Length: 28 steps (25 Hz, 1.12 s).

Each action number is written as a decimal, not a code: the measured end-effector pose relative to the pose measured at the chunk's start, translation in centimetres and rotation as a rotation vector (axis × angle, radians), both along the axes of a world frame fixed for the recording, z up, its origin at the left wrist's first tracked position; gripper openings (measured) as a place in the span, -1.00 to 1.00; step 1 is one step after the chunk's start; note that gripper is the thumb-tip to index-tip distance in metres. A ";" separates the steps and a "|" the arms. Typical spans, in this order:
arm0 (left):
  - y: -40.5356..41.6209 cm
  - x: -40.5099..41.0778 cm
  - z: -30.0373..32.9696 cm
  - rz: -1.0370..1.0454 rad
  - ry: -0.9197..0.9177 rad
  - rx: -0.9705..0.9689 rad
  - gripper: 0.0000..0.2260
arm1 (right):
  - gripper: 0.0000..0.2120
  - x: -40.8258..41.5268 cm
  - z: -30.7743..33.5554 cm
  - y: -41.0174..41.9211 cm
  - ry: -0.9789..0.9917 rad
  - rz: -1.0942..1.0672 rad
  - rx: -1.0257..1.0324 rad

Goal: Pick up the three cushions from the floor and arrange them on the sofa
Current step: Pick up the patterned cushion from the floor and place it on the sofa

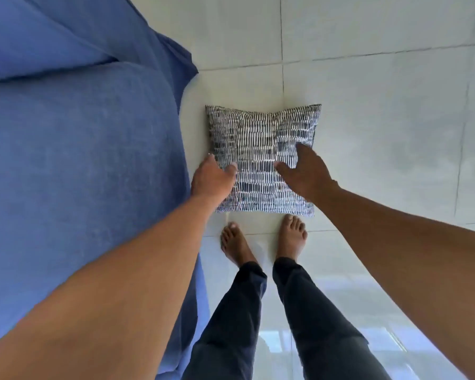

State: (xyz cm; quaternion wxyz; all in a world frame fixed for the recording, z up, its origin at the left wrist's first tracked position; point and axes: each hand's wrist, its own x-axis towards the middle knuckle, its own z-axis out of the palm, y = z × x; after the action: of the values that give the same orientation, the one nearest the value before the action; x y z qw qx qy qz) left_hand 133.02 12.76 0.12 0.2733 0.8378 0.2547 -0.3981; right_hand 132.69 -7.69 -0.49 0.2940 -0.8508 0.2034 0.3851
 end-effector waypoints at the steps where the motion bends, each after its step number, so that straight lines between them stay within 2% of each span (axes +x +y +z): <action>1: 0.1 0.9 -2.4 0.043 -0.004 0.022 -0.33 | -0.28 0.6 -2.3 -0.4 -0.004 -0.016 -0.011; 5: 0.3 3.8 -12.1 0.208 -0.038 0.098 -0.36 | -0.11 2.7 -12.3 -2.3 0.028 -0.170 -0.048; 8: -0.1 4.4 -16.7 0.424 -0.011 0.069 -0.26 | 0.20 3.4 -17.1 -3.4 0.070 -0.516 -0.028; 10: -0.7 4.0 -17.8 0.546 0.069 -0.062 -0.17 | 0.18 2.9 -18.2 -3.3 0.158 -0.704 0.037; 12: -1.4 3.3 -17.7 0.614 0.145 -0.195 -0.21 | 0.14 2.1 -18.4 -3.2 0.187 -0.755 0.098; 14: -1.9 2.6 -16.1 0.643 0.135 -0.266 -0.30 | 0.13 1.3 -17.1 -3.4 0.147 -0.745 0.132; 15: -2.1 2.2 -14.6 0.647 0.112 -0.280 -0.33 | 0.03 1.1 -15.7 -3.7 0.115 -0.740 0.140; 17: -2.3 1.6 -10.8 0.651 0.051 -0.313 -0.40 | -0.44 1.0 -11.6 -4.1 0.061 -0.753 0.164; 18: -2.3 1.2 -9.0 0.669 0.028 -0.332 -0.45 | -0.56 0.9 -9.8 -4.5 0.026 -0.755 0.184; 23: -2.3 0.2 4.6 0.778 -0.080 -0.472 -0.59 | -0.73 1.3 4.7 -5.2 -0.137 -0.661 0.222; 28: -0.8 0.4 19.1 0.807 -0.213 -0.555 -0.62 | -0.68 2.2 19.4 -4.0 -0.270 -0.591 0.240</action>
State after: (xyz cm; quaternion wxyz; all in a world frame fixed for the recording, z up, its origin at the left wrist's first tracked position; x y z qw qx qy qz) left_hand 133.43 11.99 19.26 0.6427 0.6043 0.4134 -0.2255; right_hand 134.91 -11.74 18.92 0.5152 -0.7576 0.3536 0.1885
